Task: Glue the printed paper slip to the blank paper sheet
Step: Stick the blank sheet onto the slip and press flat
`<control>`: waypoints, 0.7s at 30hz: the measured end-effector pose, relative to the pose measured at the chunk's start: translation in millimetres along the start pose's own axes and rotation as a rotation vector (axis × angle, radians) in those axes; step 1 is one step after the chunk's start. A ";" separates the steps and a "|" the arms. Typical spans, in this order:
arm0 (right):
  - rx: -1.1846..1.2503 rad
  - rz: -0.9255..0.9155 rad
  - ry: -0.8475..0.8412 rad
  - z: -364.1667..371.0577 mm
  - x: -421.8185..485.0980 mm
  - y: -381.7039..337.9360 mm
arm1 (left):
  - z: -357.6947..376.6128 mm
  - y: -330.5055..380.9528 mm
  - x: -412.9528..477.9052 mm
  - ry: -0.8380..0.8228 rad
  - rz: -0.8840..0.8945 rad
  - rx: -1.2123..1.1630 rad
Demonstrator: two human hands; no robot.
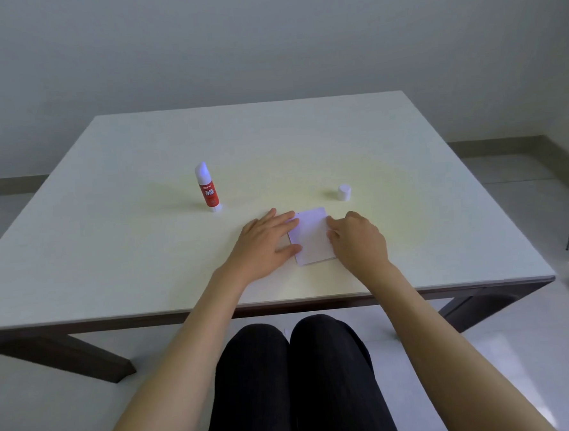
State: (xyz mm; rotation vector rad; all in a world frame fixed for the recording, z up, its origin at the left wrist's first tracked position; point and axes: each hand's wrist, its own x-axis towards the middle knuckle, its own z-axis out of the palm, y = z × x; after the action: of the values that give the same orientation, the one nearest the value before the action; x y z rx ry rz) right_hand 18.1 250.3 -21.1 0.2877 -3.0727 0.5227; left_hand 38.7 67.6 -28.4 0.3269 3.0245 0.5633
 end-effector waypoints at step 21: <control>0.004 -0.057 -0.133 -0.5 -2.2 -29.0 | -14.7 -20.7 -2.2 -0.114 -0.021 -0.017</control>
State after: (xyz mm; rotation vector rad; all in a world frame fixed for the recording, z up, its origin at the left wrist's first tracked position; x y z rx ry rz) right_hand 25.5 224.0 -11.2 0.4256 -3.1797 0.5282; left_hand 35.5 43.1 -22.2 0.3147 2.9084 0.5491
